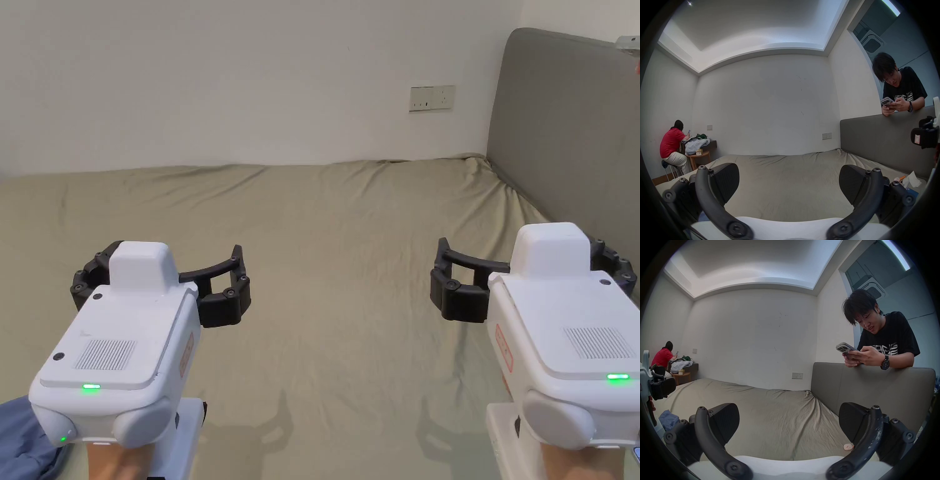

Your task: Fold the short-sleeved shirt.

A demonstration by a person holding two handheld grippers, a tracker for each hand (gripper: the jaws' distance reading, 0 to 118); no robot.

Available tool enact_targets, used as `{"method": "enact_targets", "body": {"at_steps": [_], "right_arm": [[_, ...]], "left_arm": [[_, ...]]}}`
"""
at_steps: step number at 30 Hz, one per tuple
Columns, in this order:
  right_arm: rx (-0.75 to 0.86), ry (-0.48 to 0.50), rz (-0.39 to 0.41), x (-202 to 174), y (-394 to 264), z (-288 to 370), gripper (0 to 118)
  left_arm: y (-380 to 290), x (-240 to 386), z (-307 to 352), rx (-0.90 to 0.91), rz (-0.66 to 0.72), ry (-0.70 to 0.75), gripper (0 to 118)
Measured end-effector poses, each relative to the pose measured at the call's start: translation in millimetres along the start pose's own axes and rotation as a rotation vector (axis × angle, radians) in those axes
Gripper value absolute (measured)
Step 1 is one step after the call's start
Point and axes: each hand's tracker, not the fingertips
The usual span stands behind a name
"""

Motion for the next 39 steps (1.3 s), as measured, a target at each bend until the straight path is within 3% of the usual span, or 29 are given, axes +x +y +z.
{"method": "enact_targets", "body": {"at_steps": [39], "right_arm": [[0.01, 0.013, 0.004, -4.0, 3.9, 4.4, 118]], "left_arm": [[1.0, -9.2, -4.3, -0.008, 0.039, -0.004, 118]]}}
